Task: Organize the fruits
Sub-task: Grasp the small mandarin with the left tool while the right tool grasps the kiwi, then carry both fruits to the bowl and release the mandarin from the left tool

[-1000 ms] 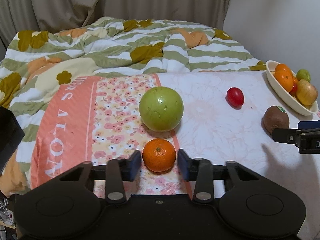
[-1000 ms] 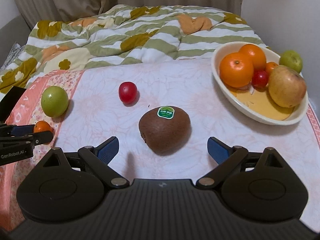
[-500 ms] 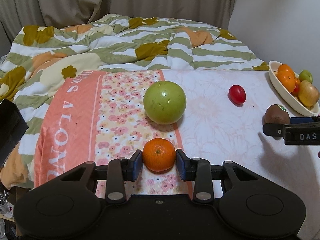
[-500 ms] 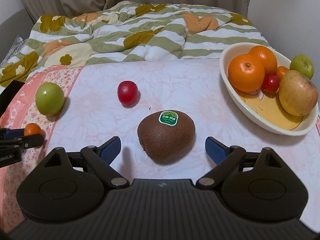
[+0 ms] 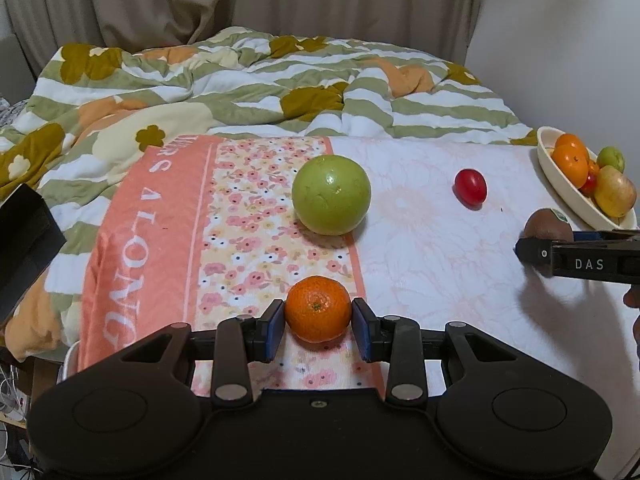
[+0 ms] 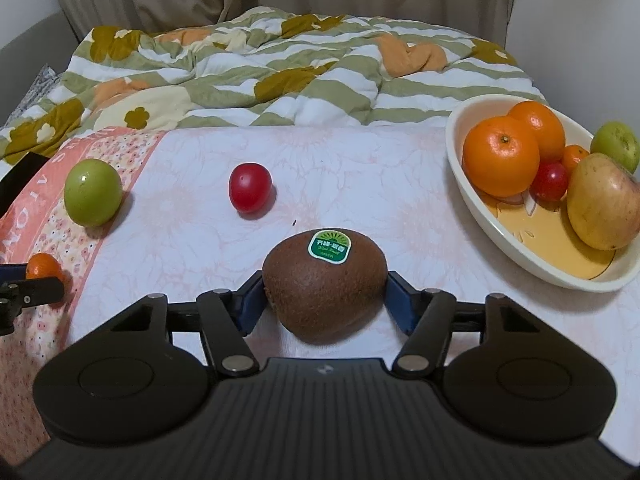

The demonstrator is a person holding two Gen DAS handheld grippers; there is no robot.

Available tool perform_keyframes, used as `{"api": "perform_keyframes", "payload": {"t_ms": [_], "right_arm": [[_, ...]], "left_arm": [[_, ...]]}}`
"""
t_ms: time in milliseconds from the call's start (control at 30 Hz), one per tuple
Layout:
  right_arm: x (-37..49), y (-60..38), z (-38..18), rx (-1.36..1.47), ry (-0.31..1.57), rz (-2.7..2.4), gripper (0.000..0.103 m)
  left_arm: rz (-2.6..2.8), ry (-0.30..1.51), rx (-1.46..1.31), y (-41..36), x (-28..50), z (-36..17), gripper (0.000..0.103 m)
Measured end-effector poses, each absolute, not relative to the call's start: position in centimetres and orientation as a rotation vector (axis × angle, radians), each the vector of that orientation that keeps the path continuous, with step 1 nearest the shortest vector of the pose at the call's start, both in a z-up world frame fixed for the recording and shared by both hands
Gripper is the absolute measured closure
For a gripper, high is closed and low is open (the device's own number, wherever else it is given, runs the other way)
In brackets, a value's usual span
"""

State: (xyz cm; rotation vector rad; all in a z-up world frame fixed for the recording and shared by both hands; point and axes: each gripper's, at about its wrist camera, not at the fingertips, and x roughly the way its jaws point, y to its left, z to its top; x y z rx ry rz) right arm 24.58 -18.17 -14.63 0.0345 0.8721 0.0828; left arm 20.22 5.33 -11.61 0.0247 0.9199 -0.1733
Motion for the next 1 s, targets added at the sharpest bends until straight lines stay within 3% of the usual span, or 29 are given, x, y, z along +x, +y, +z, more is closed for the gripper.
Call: {"api": "perform_keyframes", "payload": {"t_ms": [567,1000], "right_arm": [[18.8,-19.4,-8.5,0.080,0.838,0.070,0.025],[13.8,-26.1,-3.6,0.118,0.761,-0.010,0.025]], "left_arm": [[-0.223,0.816,-0.011,4.3,16.0,-6.4,0.063],[-0.329,0.723,0.027,-2.3,14.7,-2.0,0.063]]}}
